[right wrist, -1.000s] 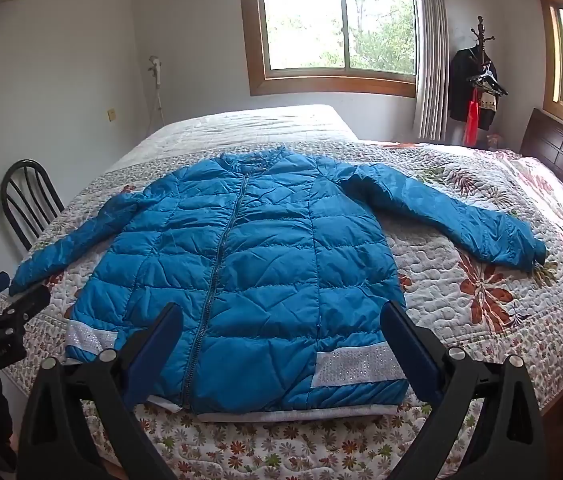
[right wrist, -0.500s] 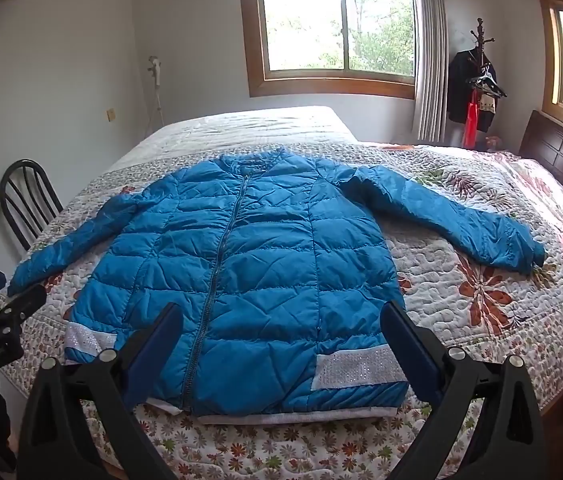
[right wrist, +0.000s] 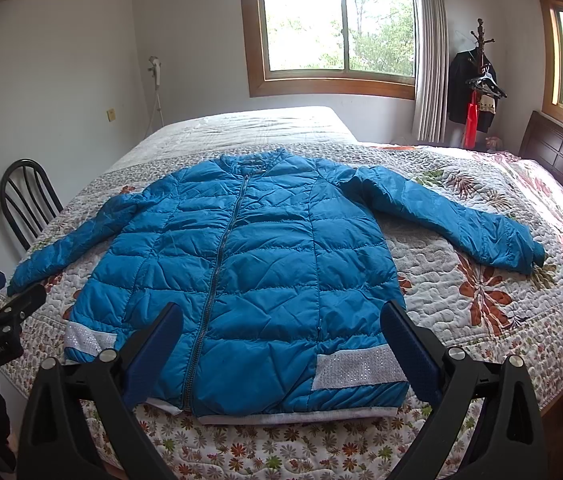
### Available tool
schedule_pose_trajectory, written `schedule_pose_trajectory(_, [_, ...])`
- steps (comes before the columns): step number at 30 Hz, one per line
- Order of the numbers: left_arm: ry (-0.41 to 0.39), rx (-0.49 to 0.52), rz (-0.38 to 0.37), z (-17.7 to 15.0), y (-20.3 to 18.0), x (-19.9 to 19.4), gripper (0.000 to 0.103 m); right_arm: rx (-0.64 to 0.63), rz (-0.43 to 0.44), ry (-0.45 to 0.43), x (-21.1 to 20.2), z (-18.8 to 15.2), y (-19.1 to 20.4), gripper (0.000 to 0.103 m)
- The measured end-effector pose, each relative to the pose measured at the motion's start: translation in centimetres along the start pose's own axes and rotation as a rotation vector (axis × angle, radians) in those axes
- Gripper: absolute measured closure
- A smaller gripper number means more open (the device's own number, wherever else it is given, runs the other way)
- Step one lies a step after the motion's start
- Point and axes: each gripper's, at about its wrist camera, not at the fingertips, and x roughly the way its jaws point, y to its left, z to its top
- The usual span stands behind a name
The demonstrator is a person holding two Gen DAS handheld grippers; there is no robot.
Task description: Fold large clothes
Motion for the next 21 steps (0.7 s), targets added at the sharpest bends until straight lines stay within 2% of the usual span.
schedule_pose_trajectory(21, [-0.001,0.000,0.004,-0.05,0.17,0.04,0.003,0.002,-0.001,0.002,0.17,-0.06,-0.11,0.004])
